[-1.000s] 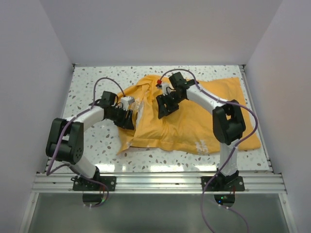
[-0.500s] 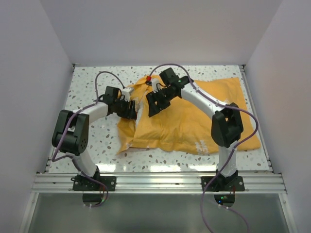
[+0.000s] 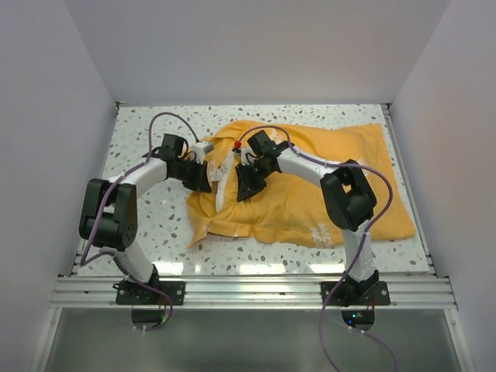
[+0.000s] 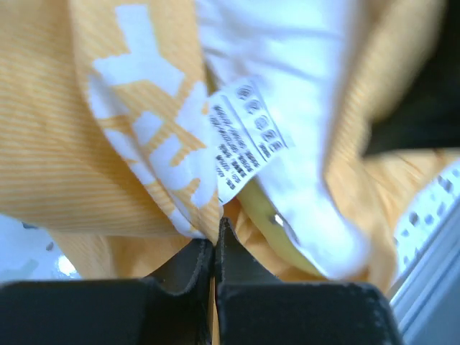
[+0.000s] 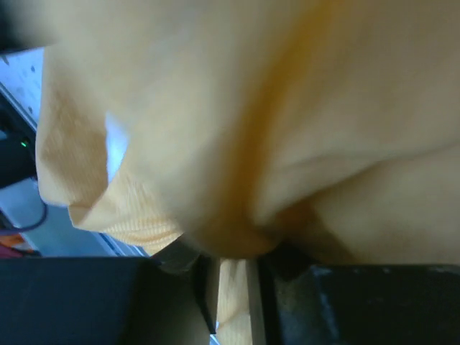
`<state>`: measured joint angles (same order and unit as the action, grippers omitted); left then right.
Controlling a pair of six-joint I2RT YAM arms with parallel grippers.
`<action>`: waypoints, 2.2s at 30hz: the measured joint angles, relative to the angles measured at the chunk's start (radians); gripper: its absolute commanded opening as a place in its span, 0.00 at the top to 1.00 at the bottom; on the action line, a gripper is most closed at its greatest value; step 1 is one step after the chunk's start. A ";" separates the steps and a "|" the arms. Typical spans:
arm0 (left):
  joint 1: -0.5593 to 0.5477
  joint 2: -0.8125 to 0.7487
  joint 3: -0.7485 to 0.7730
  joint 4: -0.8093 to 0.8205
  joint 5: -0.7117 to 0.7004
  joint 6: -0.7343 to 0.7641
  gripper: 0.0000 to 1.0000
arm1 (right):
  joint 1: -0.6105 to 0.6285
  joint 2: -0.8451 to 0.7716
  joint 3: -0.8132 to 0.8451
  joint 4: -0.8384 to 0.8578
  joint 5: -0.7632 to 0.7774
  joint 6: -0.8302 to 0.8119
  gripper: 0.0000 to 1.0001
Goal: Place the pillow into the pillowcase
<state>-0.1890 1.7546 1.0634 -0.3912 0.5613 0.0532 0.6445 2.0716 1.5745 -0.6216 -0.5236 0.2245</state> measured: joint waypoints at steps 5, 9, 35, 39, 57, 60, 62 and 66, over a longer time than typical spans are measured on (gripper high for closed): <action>0.047 -0.108 0.047 -0.282 0.216 0.294 1.00 | -0.053 0.039 -0.014 0.055 -0.046 0.102 0.95; 0.042 -0.053 0.119 -0.534 0.416 0.581 1.00 | -0.053 0.067 0.003 0.077 -0.067 0.151 1.00; -0.014 -0.058 0.388 -0.822 0.700 0.823 1.00 | -0.056 0.157 0.156 0.099 0.061 0.168 1.00; -0.009 -0.071 0.267 -0.814 0.703 0.832 1.00 | -0.056 0.148 0.174 0.100 0.052 0.163 1.00; 0.014 0.011 0.191 -0.208 0.650 0.207 1.00 | -0.114 -0.097 0.013 0.118 -0.082 0.153 0.39; 0.021 0.019 0.191 -0.186 0.669 0.173 1.00 | -0.115 -0.124 0.013 0.121 -0.082 0.161 0.37; 0.027 0.021 0.188 -0.183 0.687 0.168 1.00 | -0.114 -0.131 0.015 0.136 -0.082 0.198 0.38; 0.056 0.019 0.173 -0.187 0.728 0.169 1.00 | -0.097 -0.106 0.034 0.139 -0.068 0.251 0.38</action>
<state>-0.1329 1.7741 1.2366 -0.5777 1.2892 0.2218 0.5472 1.9656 1.6085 -0.4828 -0.5915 0.4751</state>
